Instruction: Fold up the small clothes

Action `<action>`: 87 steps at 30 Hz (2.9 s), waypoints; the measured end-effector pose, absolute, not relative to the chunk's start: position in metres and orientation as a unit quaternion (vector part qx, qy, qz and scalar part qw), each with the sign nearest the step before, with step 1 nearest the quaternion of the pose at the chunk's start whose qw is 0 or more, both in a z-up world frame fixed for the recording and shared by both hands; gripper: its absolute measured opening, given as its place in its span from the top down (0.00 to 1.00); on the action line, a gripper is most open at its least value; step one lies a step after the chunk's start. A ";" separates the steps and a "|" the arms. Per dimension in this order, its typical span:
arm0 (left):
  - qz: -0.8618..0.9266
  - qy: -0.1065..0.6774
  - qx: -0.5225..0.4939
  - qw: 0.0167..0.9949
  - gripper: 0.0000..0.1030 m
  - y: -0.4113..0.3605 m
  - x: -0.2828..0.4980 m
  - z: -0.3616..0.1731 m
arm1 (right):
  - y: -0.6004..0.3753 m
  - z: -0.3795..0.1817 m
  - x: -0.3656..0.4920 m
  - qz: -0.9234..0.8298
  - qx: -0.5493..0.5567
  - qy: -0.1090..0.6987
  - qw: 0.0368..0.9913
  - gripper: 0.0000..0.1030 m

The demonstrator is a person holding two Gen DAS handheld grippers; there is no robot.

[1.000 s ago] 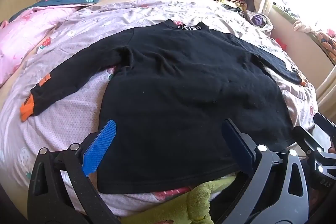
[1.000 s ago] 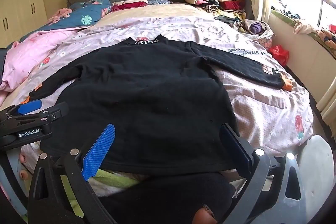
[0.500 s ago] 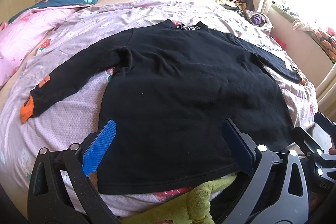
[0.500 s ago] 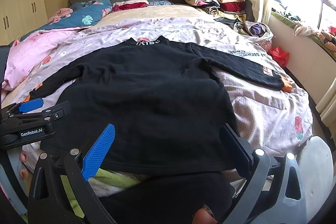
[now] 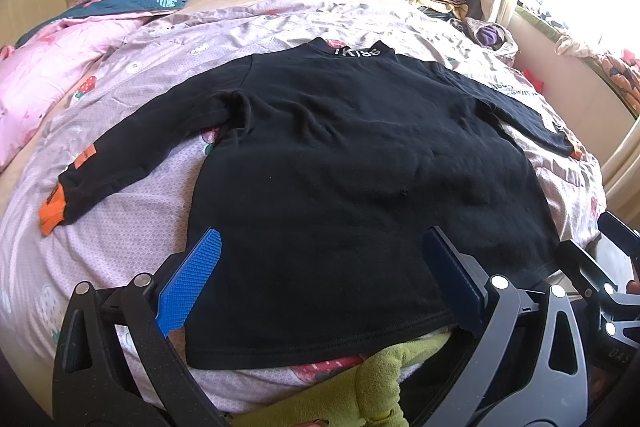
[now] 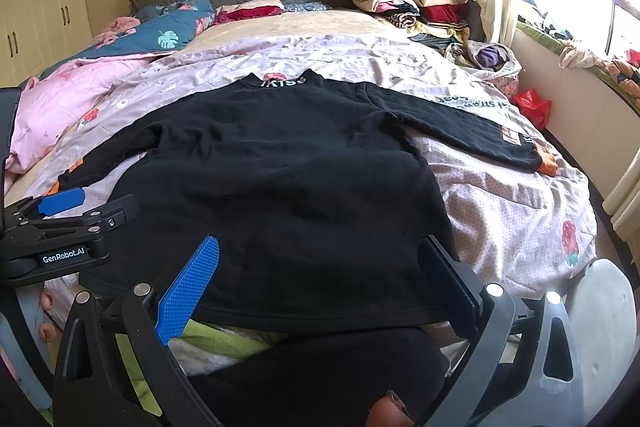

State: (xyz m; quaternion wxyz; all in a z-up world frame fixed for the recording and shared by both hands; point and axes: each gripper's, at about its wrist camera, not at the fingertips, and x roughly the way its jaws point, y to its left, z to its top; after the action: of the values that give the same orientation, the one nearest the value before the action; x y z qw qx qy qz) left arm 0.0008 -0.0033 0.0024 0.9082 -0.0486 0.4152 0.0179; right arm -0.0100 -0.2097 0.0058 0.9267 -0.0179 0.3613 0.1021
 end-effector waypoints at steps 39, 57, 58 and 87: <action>0.020 0.417 -0.048 0.907 0.08 -0.004 0.002 -0.002 | -0.204 0.010 -0.003 0.113 -0.019 0.361 0.926 0.04; 0.030 0.413 -0.059 0.908 0.08 0.006 0.069 0.017 | -0.200 0.039 0.062 0.114 0.009 0.358 0.927 0.04; 0.032 0.414 -0.058 0.908 0.08 0.005 0.072 0.017 | -0.201 0.040 0.065 0.112 0.010 0.357 0.927 0.04; -0.002 0.455 -0.063 0.888 0.08 -0.047 0.207 0.001 | -0.341 0.007 0.198 -0.025 0.141 0.404 0.904 0.04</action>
State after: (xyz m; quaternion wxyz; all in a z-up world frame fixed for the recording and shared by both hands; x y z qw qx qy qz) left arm 0.2068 -0.0472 0.0009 0.8881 -0.0631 0.4553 -0.0015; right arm 0.1983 -0.3406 0.0074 0.9036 0.1406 0.4037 -0.0252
